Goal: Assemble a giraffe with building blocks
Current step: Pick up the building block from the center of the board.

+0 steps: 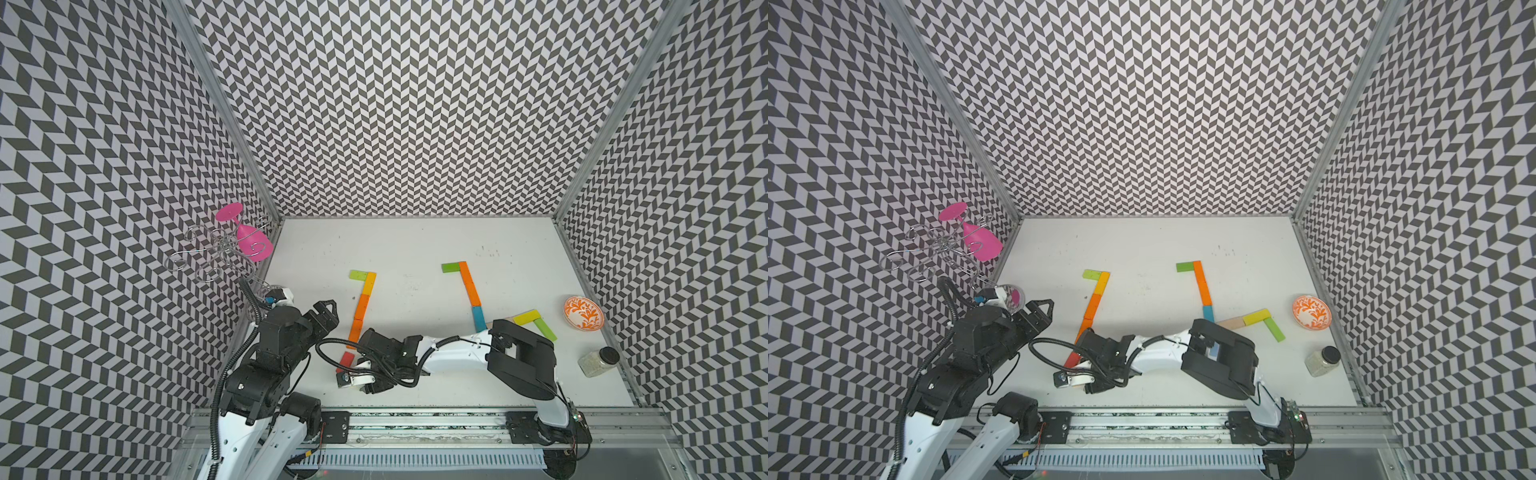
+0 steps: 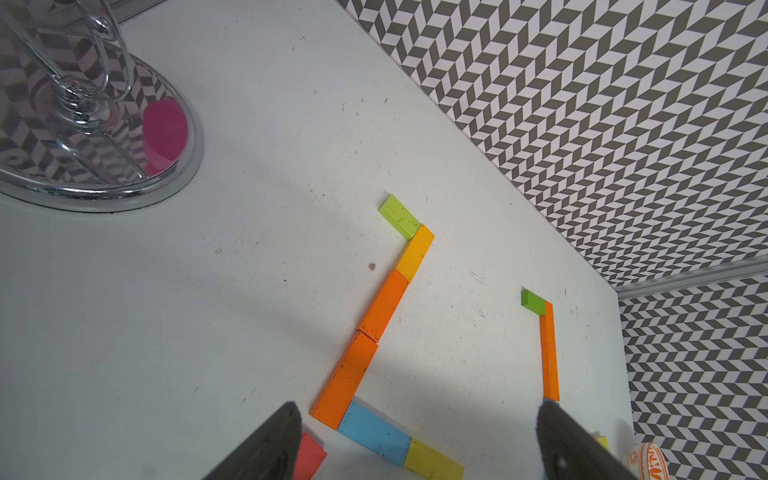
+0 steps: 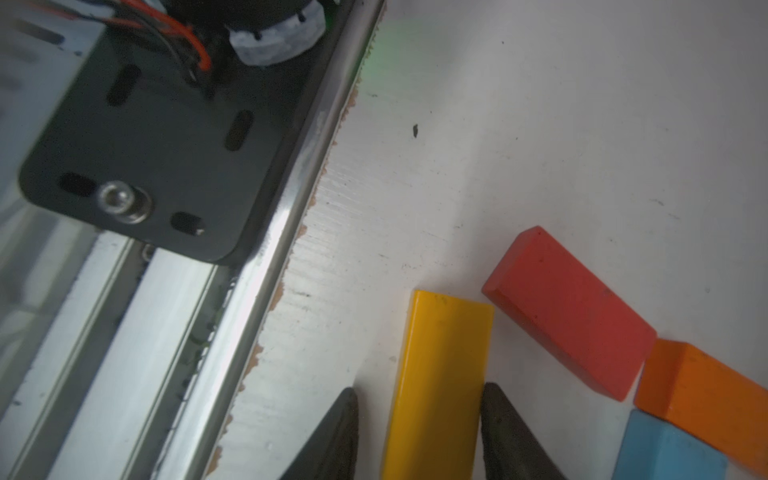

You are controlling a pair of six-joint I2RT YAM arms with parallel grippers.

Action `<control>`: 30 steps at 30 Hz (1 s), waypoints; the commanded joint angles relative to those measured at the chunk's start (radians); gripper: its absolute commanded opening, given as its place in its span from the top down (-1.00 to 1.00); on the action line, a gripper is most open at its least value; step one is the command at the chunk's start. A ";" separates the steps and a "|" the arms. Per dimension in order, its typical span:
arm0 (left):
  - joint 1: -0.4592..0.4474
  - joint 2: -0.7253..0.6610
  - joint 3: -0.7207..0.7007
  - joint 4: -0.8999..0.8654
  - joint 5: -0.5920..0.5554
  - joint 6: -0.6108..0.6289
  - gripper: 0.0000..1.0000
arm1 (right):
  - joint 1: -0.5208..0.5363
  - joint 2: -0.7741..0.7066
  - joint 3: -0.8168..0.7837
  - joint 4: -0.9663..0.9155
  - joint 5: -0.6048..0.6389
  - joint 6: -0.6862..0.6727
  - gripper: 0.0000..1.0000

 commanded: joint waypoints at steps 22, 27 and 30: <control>-0.006 -0.004 0.088 -0.029 -0.065 0.018 -0.78 | 0.000 0.045 0.037 -0.114 -0.025 0.227 0.20; -0.008 -0.006 0.102 -0.032 -0.072 0.019 -0.78 | 0.000 0.011 -0.004 -0.064 0.022 0.308 0.58; -0.009 -0.009 0.104 -0.029 -0.076 0.022 -0.78 | 0.000 -0.088 -0.093 0.029 0.058 0.443 0.79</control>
